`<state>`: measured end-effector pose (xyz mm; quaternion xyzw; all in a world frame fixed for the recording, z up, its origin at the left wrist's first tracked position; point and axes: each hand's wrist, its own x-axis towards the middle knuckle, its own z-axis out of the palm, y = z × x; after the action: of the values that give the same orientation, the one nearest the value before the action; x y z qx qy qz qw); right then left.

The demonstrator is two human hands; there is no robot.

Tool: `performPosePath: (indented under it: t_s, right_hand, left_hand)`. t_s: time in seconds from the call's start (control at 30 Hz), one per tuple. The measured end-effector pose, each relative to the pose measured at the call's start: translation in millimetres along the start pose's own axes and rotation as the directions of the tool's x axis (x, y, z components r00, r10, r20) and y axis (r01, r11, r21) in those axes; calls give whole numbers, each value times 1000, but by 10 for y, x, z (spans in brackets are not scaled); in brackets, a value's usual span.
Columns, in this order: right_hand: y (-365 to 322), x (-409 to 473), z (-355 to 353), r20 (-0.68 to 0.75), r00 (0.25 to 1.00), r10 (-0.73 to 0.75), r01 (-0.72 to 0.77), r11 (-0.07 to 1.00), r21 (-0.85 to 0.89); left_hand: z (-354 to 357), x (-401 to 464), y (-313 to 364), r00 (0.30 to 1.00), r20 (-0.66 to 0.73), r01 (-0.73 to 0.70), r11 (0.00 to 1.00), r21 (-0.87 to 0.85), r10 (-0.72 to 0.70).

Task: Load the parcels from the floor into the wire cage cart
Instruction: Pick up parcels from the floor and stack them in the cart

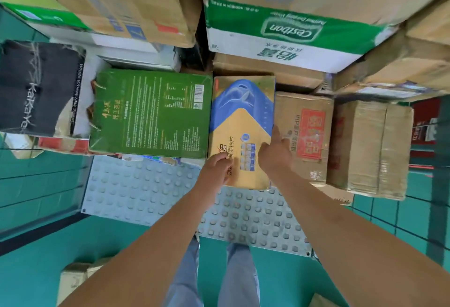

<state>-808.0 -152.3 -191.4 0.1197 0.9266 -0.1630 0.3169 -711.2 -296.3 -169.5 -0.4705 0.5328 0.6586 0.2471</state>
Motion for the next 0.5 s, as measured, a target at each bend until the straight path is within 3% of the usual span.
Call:
performPosePath:
  t_s: [0.23,0.37,0.5]
  right_hand:
    - [28,-117,245,-72,997,31,-22,993,118]
    - [-36,-249,130,87,984,153,-173,930,325]
    - [-98,-831,-166,80,979,187,-202,849,487]
  left_hand:
    - [-43,0,5,999,32,-20,998,59,18]
    - [-124,-222,97,999,53,2,998,64,-6]
    - [-270,-648,286,996,79,-44,993,109,35]
